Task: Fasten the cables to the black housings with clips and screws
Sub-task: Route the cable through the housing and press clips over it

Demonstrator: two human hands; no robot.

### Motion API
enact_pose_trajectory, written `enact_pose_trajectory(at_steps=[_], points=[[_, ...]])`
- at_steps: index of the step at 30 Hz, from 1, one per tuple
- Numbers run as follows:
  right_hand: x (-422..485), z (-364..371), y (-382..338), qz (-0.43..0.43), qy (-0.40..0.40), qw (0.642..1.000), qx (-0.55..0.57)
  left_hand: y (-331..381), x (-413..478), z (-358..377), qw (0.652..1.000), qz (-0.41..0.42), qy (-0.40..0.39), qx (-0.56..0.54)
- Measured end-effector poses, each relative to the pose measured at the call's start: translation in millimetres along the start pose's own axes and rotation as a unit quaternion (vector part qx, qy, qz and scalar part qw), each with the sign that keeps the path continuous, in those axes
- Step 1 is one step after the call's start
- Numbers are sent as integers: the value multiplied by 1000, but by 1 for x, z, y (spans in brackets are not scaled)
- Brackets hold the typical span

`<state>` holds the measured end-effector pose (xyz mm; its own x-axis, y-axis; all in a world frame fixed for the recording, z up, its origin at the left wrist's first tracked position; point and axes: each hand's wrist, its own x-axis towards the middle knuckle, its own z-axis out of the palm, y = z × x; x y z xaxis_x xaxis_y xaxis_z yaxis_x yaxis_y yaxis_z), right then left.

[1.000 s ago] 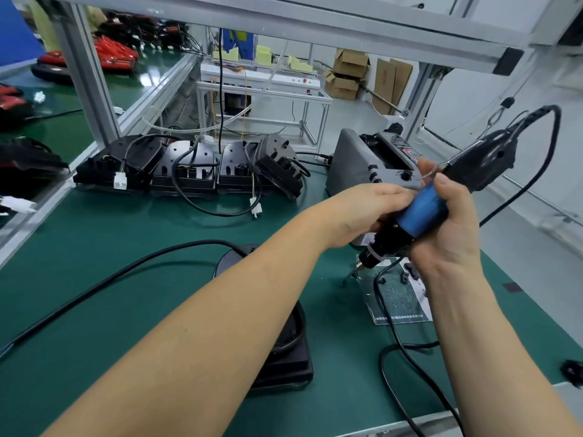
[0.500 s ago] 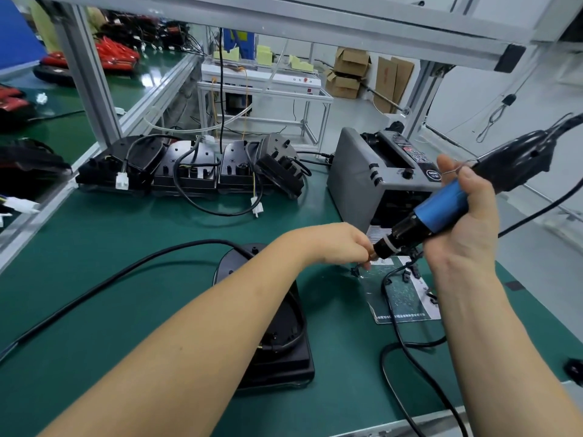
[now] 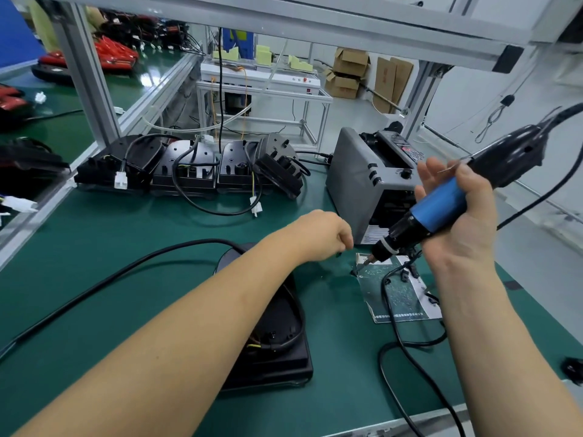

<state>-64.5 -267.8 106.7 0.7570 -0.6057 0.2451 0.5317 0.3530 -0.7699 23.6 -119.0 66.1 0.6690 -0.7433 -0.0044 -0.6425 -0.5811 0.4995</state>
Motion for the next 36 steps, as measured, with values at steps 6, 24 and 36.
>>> enact_pose_trajectory(at_steps=[6, 24, 36], points=[[-9, 8, 2, 51, -47, 997, 22, -11, -56, -36, 989, -18, 90, -120], [-71, 99, 6, 170, -191, 965, 55, -15, -219, 51, 926, -64, 318, -191], [-74, 103, 9, 180, -205, 962, 11, -11, -210, 64, 919, -77, 362, -137]])
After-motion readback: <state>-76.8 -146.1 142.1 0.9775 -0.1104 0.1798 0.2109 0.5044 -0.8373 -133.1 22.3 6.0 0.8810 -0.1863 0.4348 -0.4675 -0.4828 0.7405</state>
